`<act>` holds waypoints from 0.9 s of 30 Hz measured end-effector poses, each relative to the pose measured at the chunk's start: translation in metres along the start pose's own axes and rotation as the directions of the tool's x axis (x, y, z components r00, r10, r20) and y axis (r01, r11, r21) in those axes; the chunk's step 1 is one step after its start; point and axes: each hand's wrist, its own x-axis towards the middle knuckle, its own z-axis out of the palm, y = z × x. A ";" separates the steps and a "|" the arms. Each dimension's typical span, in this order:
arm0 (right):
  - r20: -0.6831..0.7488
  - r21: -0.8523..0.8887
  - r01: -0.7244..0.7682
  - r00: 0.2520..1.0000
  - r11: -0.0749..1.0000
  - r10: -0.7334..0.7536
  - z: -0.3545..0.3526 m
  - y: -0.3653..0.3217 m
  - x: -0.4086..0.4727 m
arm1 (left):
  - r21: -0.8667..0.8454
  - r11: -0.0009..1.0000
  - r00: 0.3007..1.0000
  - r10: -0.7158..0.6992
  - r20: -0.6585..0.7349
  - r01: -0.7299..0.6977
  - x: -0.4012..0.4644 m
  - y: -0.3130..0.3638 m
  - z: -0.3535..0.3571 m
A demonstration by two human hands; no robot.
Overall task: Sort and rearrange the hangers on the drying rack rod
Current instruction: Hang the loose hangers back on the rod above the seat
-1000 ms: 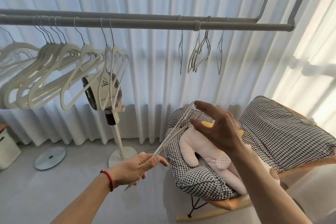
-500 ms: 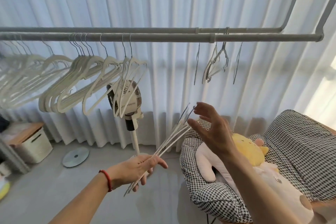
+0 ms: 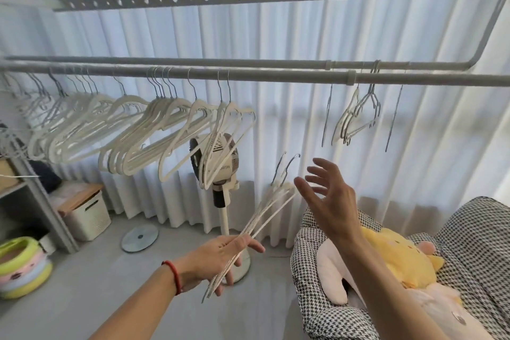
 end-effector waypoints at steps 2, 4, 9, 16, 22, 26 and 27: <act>0.025 0.032 -0.047 0.999 0.998 0.046 0.002 -0.003 0.007 | -0.063 0.998 1.000 0.003 -0.012 -0.004 0.006 0.023 -0.001; 0.081 0.038 -0.089 0.993 0.995 0.085 0.007 -0.008 0.016 | -0.125 0.992 1.000 -0.005 -0.026 0.002 0.011 0.049 -0.004; 0.240 0.084 -0.118 0.966 0.989 0.094 0.018 -0.027 0.040 | -0.200 0.979 0.992 0.005 -0.126 -0.030 0.013 0.102 -0.016; 0.239 0.147 -0.118 0.968 0.982 0.080 0.015 -0.037 0.057 | -0.251 0.966 0.984 0.019 -0.177 -0.064 0.014 0.145 -0.059; 0.274 0.112 -0.135 0.956 0.985 0.100 0.011 -0.031 0.047 | -0.307 0.951 0.990 -0.070 -0.120 0.030 0.035 0.161 -0.084; 0.289 0.081 -0.153 0.949 0.985 0.124 0.009 -0.024 0.038 | -0.305 0.951 0.992 -0.086 -0.092 0.054 0.043 0.154 -0.087; 0.287 0.074 -0.163 0.948 0.984 0.135 0.009 -0.022 0.037 | -0.286 0.956 0.992 -0.090 -0.091 0.061 0.044 0.152 -0.089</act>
